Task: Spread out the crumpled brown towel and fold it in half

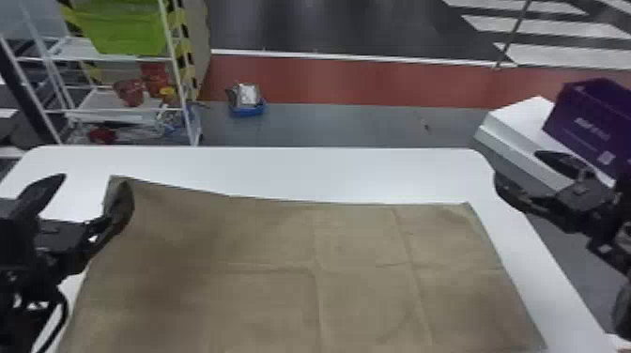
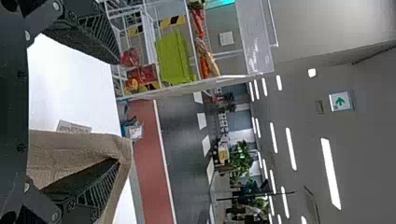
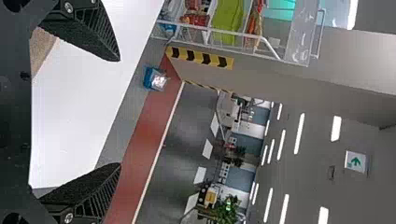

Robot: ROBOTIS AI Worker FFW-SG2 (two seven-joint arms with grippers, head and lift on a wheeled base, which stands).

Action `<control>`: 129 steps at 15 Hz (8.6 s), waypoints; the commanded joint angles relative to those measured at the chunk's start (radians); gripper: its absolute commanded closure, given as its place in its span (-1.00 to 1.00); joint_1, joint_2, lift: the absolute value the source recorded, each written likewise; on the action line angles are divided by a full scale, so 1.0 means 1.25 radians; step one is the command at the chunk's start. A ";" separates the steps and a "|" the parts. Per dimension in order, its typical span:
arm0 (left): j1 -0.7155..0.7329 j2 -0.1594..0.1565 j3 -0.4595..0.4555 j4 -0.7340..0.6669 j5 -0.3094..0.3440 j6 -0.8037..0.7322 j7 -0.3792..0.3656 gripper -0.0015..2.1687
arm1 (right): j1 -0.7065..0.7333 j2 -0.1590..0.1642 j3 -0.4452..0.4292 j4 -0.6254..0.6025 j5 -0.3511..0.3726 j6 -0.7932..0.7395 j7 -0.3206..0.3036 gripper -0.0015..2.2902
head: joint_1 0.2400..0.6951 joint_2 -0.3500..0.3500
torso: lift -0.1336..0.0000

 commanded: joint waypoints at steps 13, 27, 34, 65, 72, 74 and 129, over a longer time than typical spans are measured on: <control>0.001 -0.002 -0.006 0.009 0.023 -0.021 -0.011 -0.27 | -0.249 -0.085 0.238 0.303 0.439 0.134 0.172 -0.64 | 1.00 -0.25 | -0.85; 0.008 -0.002 -0.020 0.009 0.013 -0.026 -0.010 -0.27 | -0.335 -0.123 0.254 0.480 0.430 0.146 0.165 -0.44 | 1.00 -0.33 | -0.85; 0.010 -0.002 -0.027 0.007 -0.003 -0.023 -0.007 -0.27 | -0.325 -0.134 0.248 0.465 0.389 0.161 0.199 0.25 | 1.00 -0.36 | -0.85; -0.053 0.033 -0.044 0.139 -0.024 -0.065 -0.033 -0.32 | -0.003 -0.080 -0.006 0.117 0.233 -0.154 -0.034 -0.96 | 1.00 -0.48 | -0.85; -0.171 0.071 -0.082 0.244 -0.061 0.011 -0.037 -0.31 | 0.026 -0.057 -0.014 0.079 0.218 -0.104 0.067 -0.58 | 1.00 -0.48 | -0.85; -0.183 0.075 -0.092 0.242 -0.065 0.119 -0.092 -0.30 | 0.032 -0.043 -0.013 0.054 0.220 -0.087 0.078 -0.57 | 1.00 -0.46 | -0.85; -0.382 0.056 -0.193 0.372 -0.179 0.502 -0.064 0.16 | 0.163 -0.100 0.143 -0.006 0.082 0.062 0.315 0.62 | 1.00 -0.19 | -0.85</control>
